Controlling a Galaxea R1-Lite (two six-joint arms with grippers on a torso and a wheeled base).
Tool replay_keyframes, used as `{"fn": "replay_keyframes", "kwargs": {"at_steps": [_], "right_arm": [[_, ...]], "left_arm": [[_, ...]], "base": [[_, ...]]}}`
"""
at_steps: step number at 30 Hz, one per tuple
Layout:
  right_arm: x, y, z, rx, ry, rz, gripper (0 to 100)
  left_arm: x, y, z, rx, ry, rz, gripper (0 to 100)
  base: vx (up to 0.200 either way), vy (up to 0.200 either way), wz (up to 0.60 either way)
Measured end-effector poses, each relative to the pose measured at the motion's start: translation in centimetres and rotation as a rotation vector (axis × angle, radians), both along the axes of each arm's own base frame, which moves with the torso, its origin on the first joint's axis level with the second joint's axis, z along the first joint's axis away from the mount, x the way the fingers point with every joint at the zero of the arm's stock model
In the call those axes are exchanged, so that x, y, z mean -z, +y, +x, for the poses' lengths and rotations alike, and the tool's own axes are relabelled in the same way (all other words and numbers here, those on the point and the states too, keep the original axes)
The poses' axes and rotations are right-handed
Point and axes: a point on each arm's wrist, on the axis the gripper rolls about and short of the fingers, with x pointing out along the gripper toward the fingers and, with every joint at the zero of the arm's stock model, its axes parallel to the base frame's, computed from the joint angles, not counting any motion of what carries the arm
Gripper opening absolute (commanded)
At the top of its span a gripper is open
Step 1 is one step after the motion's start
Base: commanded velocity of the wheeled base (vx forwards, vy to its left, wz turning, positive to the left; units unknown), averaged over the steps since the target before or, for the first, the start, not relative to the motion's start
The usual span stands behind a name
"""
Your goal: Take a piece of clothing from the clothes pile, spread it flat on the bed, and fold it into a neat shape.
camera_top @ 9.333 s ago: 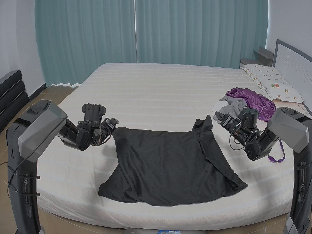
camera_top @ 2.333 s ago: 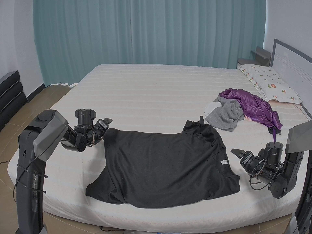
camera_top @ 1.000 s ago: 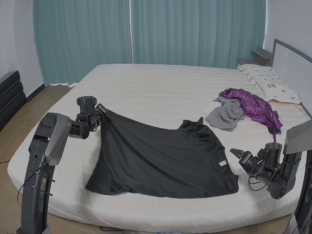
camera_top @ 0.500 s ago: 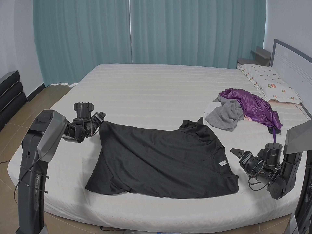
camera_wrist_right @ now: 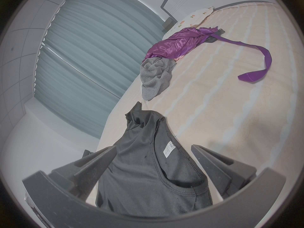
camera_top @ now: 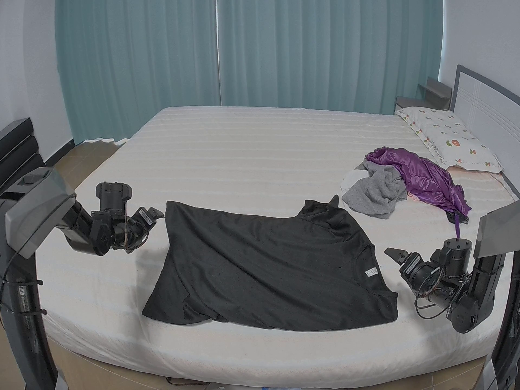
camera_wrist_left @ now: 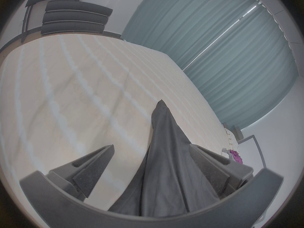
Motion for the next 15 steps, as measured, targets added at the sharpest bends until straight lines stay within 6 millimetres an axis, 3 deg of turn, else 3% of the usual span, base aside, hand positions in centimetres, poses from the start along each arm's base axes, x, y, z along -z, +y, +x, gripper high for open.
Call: {"fn": "replay_keyframes", "kwargs": {"at_steps": [8,15], "right_arm": [[-0.4,0.1,-0.4,-0.009,-0.002,0.003,100],[-0.7,0.1,-0.7,-0.010,-0.006,0.004,100]], "left_arm": [[-1.1,-0.1,-6.5,0.014,0.041,-0.047,100],[-1.5,-0.8,-10.7,0.023,0.046,-0.088,100]], "base": [[0.000,0.000,0.00],[-0.200,0.000,0.00]]}}
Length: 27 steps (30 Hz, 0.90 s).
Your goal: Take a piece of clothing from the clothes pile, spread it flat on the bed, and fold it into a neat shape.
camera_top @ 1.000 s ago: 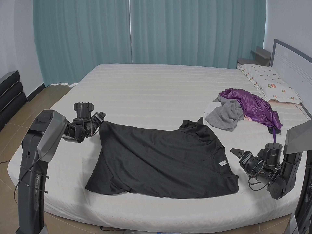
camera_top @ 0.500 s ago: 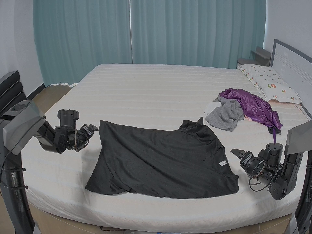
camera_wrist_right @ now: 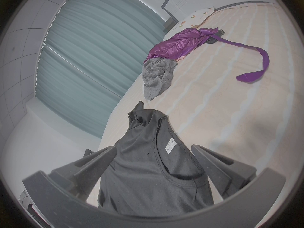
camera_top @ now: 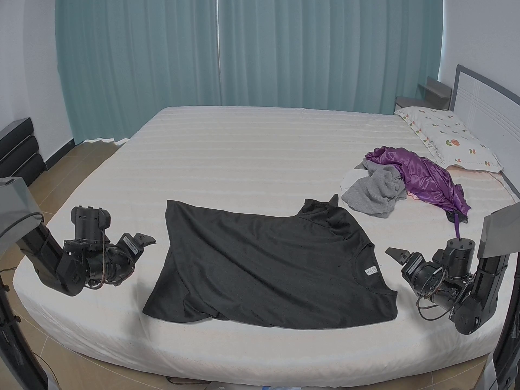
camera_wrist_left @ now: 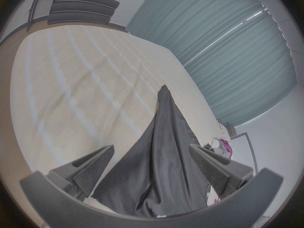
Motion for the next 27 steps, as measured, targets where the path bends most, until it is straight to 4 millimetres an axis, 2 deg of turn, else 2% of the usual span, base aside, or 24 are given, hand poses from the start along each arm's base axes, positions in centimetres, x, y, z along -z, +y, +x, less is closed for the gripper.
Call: {"fn": "replay_keyframes", "kwargs": {"at_steps": [2,9,13,20,27], "right_arm": [[0.0,0.0,-0.1,-0.001,0.000,0.000,100],[-0.1,0.1,-0.3,-0.009,0.003,0.002,100],[-0.1,0.5,-0.4,-0.021,0.005,0.001,100],[0.0,0.6,-0.4,-0.026,0.007,0.002,100],[0.0,0.8,-0.4,-0.034,0.009,0.001,100]], "left_arm": [[0.1,-0.2,-0.9,0.005,-0.003,-0.004,100],[1.1,-1.2,-3.5,0.047,0.034,-0.014,100],[1.7,-1.7,-4.2,0.060,0.068,-0.022,100],[2.6,-2.0,-4.3,0.062,0.105,-0.017,100],[3.7,-2.6,-3.4,0.060,0.129,-0.011,100]], "base": [[-0.200,0.000,0.00],[0.000,0.000,0.00],[0.000,0.000,0.00],[0.000,0.000,0.00],[0.000,0.000,0.00]]}}
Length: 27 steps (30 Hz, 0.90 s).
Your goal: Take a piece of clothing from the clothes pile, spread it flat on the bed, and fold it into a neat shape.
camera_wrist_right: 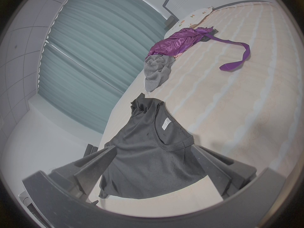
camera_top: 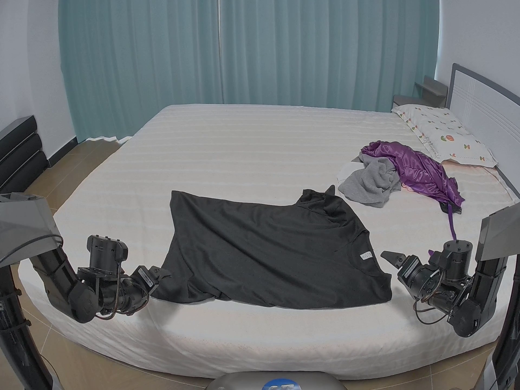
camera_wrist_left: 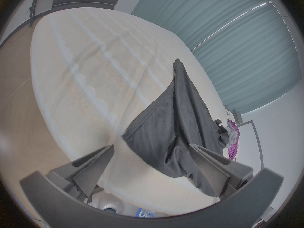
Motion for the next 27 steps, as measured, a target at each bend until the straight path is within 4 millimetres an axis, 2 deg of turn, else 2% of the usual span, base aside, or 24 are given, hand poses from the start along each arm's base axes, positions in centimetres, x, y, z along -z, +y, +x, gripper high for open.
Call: {"fn": "replay_keyframes", "kwargs": {"at_steps": [8,15,16,21,27], "right_arm": [[0.2,0.1,0.0,-0.004,0.006,-0.001,100],[0.3,0.2,0.1,-0.006,0.010,-0.002,100],[0.3,0.2,0.1,-0.005,0.010,-0.002,100],[0.4,0.1,0.1,-0.004,0.012,-0.002,100],[0.4,0.1,0.0,-0.002,0.013,-0.003,100]], "left_arm": [[1.3,-0.8,2.5,-0.048,-0.013,0.032,100],[2.3,-1.1,3.5,-0.068,-0.010,0.058,100],[2.4,-1.1,3.6,-0.070,-0.009,0.060,0],[2.8,-1.0,3.6,-0.080,0.002,0.066,0],[3.1,-0.6,2.6,-0.118,0.032,0.108,0]], "base": [[0.000,0.000,0.00],[0.000,0.000,0.00],[0.000,0.000,0.00],[0.000,0.000,0.00],[0.000,0.000,0.00]]}}
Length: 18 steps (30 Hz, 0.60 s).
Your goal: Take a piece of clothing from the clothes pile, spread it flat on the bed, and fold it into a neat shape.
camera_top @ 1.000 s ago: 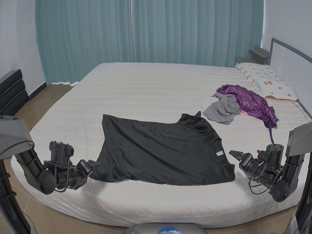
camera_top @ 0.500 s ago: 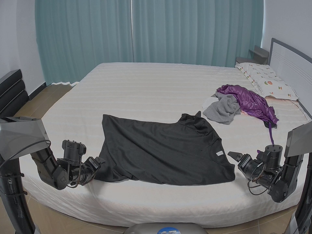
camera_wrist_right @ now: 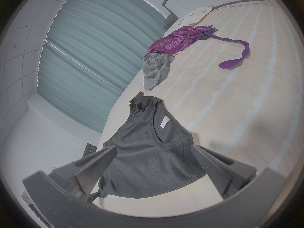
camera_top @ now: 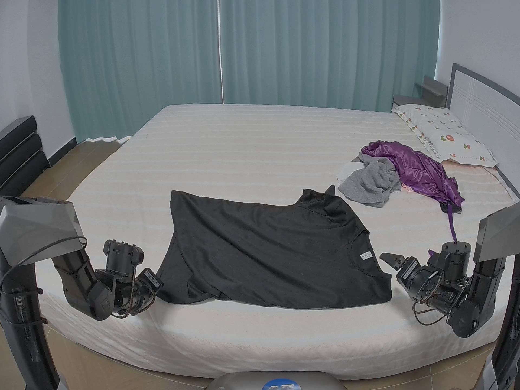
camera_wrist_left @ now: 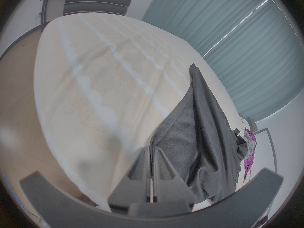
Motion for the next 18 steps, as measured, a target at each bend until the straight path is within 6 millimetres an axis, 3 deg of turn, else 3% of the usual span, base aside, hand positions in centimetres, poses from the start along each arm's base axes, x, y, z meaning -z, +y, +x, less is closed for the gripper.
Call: {"fn": "replay_keyframes", "kwargs": {"at_steps": [9,18], "right_arm": [[0.0,0.0,0.0,0.000,0.000,-0.002,100],[0.7,0.1,-0.1,-0.008,0.021,-0.024,100]], "left_arm": [[-1.4,0.5,-2.0,-0.010,-0.002,0.018,0],[-2.6,1.0,-2.6,-0.014,-0.027,0.026,0]], "base": [[0.000,0.000,0.00],[0.000,0.000,0.00]]}}
